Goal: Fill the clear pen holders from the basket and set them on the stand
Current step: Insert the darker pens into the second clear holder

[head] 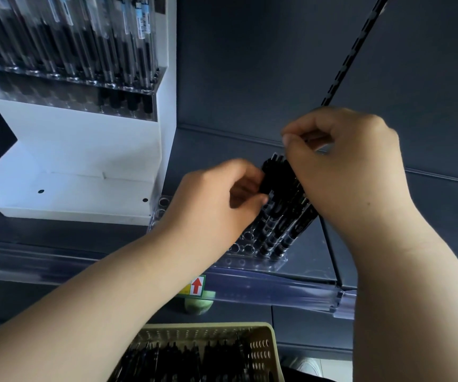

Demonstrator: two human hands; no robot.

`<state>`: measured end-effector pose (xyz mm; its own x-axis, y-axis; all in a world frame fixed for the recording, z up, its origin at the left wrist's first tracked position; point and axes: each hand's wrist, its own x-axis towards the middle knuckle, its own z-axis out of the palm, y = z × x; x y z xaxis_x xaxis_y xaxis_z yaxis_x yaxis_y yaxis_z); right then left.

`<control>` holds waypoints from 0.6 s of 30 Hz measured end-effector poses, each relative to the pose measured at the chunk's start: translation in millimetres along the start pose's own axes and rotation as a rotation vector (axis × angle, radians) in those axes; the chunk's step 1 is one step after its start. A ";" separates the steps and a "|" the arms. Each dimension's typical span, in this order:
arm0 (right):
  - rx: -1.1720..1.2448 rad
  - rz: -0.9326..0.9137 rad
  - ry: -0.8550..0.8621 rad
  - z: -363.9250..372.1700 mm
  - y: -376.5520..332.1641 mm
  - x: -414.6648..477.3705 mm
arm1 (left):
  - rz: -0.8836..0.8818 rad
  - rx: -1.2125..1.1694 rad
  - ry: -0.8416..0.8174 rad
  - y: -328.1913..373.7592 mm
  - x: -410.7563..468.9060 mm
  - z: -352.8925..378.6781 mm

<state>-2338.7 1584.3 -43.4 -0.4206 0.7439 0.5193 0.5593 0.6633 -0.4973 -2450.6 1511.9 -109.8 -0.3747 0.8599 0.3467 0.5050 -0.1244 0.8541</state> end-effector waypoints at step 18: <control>0.004 -0.029 0.018 -7.5 -3.6 -1.1 | -0.091 0.298 -0.078 -19.0 1.9 6.8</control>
<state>-2334.9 1580.4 -37.0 -0.4237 0.7232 0.5454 0.5445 0.6845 -0.4847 -2455.6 1519.2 -128.0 -0.3740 0.8974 0.2340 0.6821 0.0952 0.7250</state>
